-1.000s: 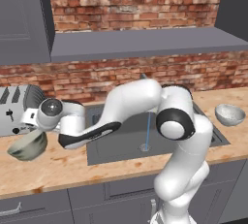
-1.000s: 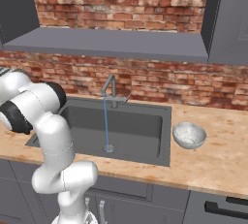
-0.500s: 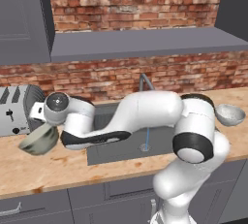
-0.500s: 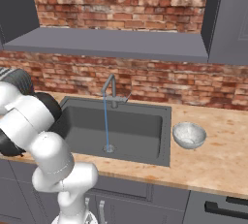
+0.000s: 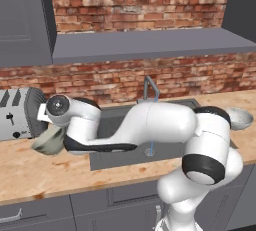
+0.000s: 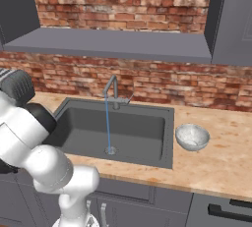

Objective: Rinse each bowl for a few seconds and place them down in the sink or on the counter.

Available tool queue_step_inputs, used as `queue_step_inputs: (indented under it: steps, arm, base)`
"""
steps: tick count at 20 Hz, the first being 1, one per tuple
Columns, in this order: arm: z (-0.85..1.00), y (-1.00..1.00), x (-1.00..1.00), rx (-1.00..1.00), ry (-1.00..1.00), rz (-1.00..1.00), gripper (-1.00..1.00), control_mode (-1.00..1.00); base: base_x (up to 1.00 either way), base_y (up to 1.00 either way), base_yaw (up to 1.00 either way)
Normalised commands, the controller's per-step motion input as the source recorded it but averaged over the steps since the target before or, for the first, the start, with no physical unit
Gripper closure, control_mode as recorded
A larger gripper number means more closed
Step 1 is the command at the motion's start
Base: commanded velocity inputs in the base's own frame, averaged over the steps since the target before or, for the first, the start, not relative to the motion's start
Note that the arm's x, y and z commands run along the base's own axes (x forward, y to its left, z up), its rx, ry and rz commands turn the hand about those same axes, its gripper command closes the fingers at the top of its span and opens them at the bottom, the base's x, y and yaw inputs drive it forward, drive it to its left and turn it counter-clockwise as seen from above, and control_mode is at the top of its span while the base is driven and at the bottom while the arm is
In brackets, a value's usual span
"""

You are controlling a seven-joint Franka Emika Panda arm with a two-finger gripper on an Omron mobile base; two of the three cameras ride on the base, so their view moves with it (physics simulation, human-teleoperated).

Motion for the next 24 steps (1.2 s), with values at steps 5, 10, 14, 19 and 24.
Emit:
queue_step_inputs:
  steps: [5,10,14,19,24]
  arm:
    - [0.07,-0.13,0.00,-0.14,-0.06,-0.11,1.00,-1.00]
    - [0.08,-0.13,0.00,-0.13,-0.05,-0.12,1.00,-1.00]
    - [0.08,-0.12,0.00,-0.13,-0.04,-0.13,1.00,-1.00]
    - [0.09,-0.08,0.02,-0.12,-0.05,-0.14,1.00,-1.00]
    - [0.13,-0.18,0.03,-0.09,-0.05,-0.11,1.00,-1.00]
  base:
    - [0.00,0.00,0.00]
    - [0.00,0.00,0.00]
    - [0.00,0.00,0.00]
    - [0.00,0.00,0.00]
    - [0.00,0.00,0.00]
